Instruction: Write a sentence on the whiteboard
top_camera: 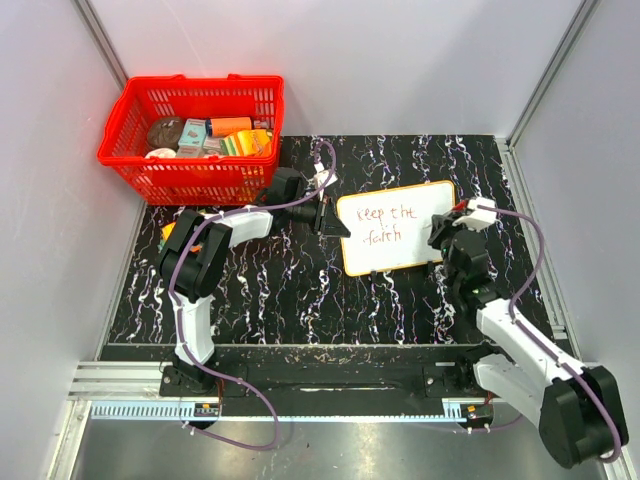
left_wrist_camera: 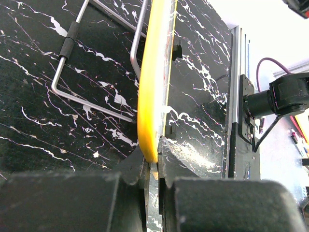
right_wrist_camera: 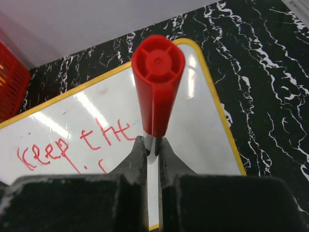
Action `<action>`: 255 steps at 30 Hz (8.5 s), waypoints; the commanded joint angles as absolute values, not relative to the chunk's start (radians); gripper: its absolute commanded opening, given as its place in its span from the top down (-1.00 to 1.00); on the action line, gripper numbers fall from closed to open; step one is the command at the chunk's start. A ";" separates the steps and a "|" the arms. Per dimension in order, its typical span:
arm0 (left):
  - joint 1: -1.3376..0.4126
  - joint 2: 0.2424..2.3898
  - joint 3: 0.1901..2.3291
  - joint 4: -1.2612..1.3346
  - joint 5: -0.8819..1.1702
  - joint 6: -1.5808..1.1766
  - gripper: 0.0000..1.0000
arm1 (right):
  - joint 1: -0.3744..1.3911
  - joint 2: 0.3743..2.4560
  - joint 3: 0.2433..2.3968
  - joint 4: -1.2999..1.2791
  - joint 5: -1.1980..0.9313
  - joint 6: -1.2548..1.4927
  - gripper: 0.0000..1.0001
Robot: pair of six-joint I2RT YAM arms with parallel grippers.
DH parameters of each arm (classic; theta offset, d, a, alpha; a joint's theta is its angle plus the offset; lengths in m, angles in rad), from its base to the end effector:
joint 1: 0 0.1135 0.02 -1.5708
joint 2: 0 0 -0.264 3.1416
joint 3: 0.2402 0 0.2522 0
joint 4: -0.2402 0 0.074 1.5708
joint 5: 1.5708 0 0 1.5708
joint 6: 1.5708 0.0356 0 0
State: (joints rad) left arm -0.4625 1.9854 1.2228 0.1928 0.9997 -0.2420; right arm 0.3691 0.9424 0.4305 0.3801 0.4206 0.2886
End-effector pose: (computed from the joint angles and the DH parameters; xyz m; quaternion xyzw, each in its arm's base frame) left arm 0.3656 -0.2157 0.1790 0.3133 0.7400 -0.5400 0.2502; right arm 0.2042 0.0634 0.2454 0.1079 0.7405 0.0595 0.6607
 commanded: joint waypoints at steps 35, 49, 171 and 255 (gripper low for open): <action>-0.491 2.037 1.183 0.084 0.905 -0.091 1.00 | 0.469 0.880 0.402 0.449 0.518 0.212 1.00; -0.491 2.039 1.184 0.086 0.907 -0.091 1.00 | 0.471 1.028 0.454 0.540 0.520 0.207 1.00; -0.489 2.040 1.184 0.084 0.907 -0.089 1.00 | 0.465 1.074 0.523 0.410 0.534 0.255 1.00; -0.491 2.043 1.187 0.084 0.910 -0.089 1.00 | 0.380 1.104 0.512 0.506 0.462 0.301 1.00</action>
